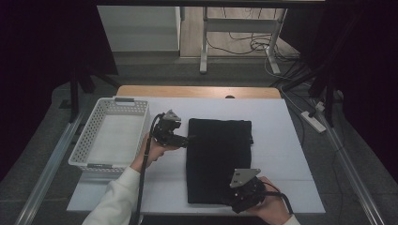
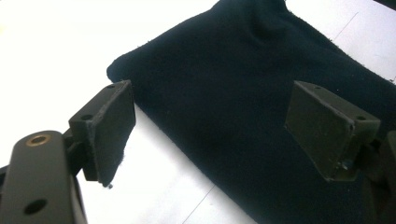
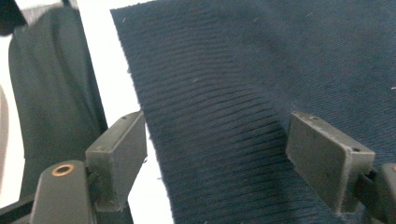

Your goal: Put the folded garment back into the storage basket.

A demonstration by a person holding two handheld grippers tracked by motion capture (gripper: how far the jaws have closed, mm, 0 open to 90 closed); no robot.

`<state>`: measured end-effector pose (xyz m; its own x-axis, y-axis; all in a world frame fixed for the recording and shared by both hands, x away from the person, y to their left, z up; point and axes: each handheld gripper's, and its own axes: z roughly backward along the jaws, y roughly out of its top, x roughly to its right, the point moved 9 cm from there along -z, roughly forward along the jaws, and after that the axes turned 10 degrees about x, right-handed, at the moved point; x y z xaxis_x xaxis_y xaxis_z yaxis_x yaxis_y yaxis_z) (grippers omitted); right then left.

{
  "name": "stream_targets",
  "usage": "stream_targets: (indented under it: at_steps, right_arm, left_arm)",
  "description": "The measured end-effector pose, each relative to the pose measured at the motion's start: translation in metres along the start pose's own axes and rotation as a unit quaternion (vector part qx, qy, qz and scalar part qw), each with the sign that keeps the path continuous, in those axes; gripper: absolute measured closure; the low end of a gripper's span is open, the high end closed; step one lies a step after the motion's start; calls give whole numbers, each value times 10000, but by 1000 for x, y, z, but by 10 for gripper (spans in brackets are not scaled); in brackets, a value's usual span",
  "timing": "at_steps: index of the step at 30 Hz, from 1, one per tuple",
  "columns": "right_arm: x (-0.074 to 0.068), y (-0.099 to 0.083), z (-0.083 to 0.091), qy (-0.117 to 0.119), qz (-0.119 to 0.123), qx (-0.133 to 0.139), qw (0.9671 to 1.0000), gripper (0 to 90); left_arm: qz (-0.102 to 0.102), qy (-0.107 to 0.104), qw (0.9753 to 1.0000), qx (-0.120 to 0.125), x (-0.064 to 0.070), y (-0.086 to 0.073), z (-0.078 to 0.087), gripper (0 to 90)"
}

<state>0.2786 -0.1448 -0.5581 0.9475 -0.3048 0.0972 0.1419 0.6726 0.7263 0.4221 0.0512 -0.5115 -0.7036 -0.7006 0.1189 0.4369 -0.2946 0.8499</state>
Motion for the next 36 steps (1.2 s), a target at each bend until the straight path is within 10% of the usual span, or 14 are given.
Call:
stream_targets:
  at_steps: [13, 28, 36]
  right_arm:
    - [3, -21, -6, -393, 611, -748, 9945, 156]
    - [5, -28, -13, -393, 520, -961, 9932, 150]
    - [7, -26, -12, -503, 524, -959, 9927, 299]
  left_arm:
    - [72, -42, 10000, 21, -1, 0, 0, 172]
    - [210, -99, 9997, 46, -3, -1, -1, 173]
    - [195, -97, 9998, 23, -2, -1, -2, 173]
